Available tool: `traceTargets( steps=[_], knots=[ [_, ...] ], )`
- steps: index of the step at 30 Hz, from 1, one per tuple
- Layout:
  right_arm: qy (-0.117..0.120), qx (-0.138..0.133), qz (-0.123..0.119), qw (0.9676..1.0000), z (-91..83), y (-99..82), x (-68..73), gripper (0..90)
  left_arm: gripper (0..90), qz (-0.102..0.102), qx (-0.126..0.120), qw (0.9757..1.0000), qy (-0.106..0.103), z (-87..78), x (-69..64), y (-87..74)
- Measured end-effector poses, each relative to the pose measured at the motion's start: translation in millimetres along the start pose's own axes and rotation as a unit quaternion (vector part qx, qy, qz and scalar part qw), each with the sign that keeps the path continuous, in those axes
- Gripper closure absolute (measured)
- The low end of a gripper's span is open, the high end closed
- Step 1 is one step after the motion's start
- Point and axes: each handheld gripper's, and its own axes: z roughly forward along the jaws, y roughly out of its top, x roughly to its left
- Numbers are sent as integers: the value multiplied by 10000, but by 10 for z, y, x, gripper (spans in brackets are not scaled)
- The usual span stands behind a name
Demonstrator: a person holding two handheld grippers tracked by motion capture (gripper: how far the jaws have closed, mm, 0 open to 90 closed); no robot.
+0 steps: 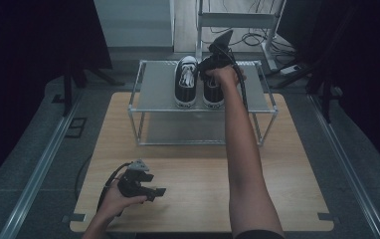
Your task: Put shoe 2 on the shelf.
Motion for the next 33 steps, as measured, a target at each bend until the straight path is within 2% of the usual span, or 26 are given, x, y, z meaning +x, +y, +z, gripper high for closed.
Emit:
traceTargets(
  steps=[5,8,11,13,14,15,17,18,19,21,25,26,27,28,29,32,33],
  knots=[
    [76,-120,-182,9997,-105,-56,22,61,240,2,3,10000,5,-2,-4,1],
    [255,-309,-312,9987,-222,-156,28,69,240,1,0,10000,15,-12,-9,5],
    [329,-385,-390,9980,-280,-211,19,73,240,-6,-9,10000,32,-21,-14,8],
    [424,-489,-557,9963,-374,-305,6,81,240,-5,-20,10000,30,-27,-16,9],
    [424,-489,-557,9963,-374,-305,6,81,240,-9,-22,10000,34,-28,-15,9],
    [544,-606,-680,9944,-439,-380,-7,89,240,-23,-22,10000,41,-27,-13,10],
    [599,-659,-734,9933,-474,-425,-11,91,240,-16,-3,10000,55,-23,-14,12],
    [725,-757,-861,9908,-543,-525,-13,97,239,-9,10,10000,60,-15,-19,12],
    [725,-757,-861,9908,-543,-525,-13,97,239,-9,10,10000,60,-15,-19,12],
    [848,-854,-977,9879,-605,-626,-15,98,239,12,34,10000,78,-5,-18,13],
    [1152,-1184,-1314,9775,-777,-911,-35,121,240,23,58,9999,111,6,-26,16],
    [1275,-1301,-1429,9728,-825,-1013,-49,126,239,20,58,9999,111,8,-31,16],
    [1393,-1467,-1566,9667,-885,-1169,-84,133,240,31,67,9999,111,9,-35,18],
    [1393,-1467,-1566,9667,-885,-1169,-84,133,240,31,76,9999,106,10,-39,20],
    [1536,-1556,-1655,9617,-922,-1308,-129,136,239,43,78,9999,122,17,-51,23],
    [1650,-1634,-1766,9565,-923,-1470,-194,140,240,68,99,9999,119,19,-54,24],
    [1650,-1634,-1766,9565,-923,-1470,-194,140,240,65,97,9998,129,23,-61,23]
  ],
)
